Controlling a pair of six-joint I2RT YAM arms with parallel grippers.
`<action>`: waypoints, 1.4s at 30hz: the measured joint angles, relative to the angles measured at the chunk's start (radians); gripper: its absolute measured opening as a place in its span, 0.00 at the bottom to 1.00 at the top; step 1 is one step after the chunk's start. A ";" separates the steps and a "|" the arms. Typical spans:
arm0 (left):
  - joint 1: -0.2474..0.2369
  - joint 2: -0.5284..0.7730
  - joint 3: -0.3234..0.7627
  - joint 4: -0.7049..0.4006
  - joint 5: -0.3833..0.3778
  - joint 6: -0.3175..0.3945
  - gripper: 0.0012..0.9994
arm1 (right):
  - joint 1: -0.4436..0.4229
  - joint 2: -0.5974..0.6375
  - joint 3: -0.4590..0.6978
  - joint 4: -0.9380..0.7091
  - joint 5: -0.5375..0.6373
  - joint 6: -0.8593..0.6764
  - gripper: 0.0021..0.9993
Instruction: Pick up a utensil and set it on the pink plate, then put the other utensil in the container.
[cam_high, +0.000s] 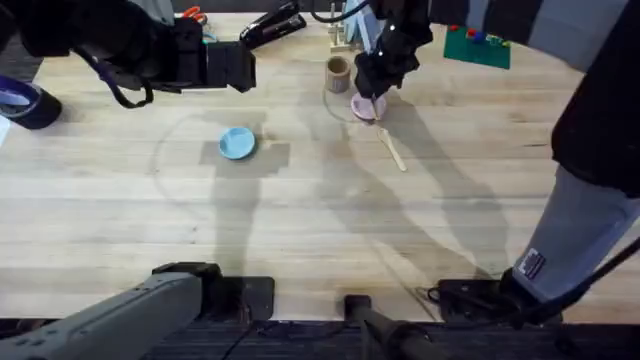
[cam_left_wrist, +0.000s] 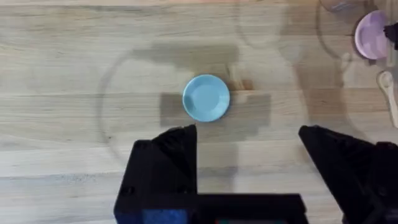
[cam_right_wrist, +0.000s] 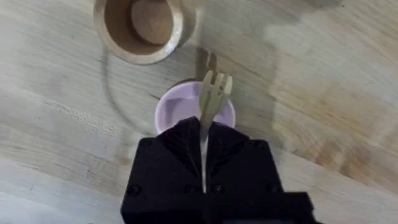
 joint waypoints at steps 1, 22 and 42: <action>0.000 0.000 0.000 0.000 0.000 0.000 0.99 | 0.000 0.001 0.000 0.000 0.000 0.000 0.03; 0.000 0.000 0.000 0.000 0.000 0.000 0.99 | 0.000 0.001 0.000 0.000 0.000 0.007 0.99; 0.000 0.000 0.000 0.000 0.000 0.000 0.99 | -0.011 -0.183 0.036 -0.166 0.000 -0.016 0.99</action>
